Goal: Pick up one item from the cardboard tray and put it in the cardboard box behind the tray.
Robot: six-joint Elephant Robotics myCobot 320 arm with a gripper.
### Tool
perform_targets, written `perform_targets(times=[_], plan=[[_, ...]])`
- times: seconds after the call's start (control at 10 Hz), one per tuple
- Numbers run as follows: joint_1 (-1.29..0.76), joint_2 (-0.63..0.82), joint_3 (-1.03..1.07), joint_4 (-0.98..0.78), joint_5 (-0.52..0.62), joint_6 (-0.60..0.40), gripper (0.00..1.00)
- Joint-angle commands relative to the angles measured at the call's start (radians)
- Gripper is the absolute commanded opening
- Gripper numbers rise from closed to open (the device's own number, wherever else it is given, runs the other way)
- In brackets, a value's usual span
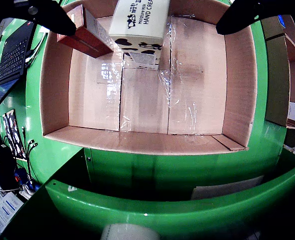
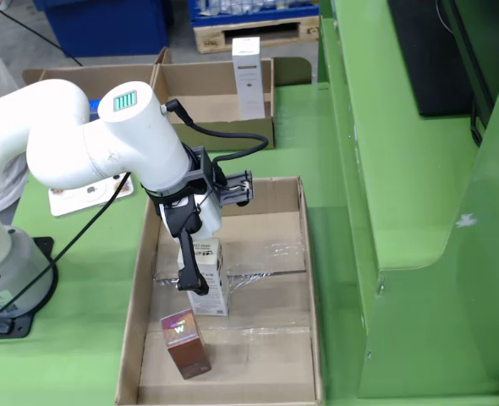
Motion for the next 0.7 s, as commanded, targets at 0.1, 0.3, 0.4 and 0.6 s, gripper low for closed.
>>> perform_targets(times=[0.1, 0.3, 0.4, 0.6], plan=[[-0.011, -0.070, 0.072, 0.019, 0.008, -0.002, 1.00], [-0.011, -0.070, 0.072, 0.019, 0.008, -0.002, 1.00], [-0.014, -0.121, 0.120, -0.007, 0.012, -0.008, 1.00], [-0.014, -0.121, 0.120, -0.007, 0.012, -0.008, 1.00]])
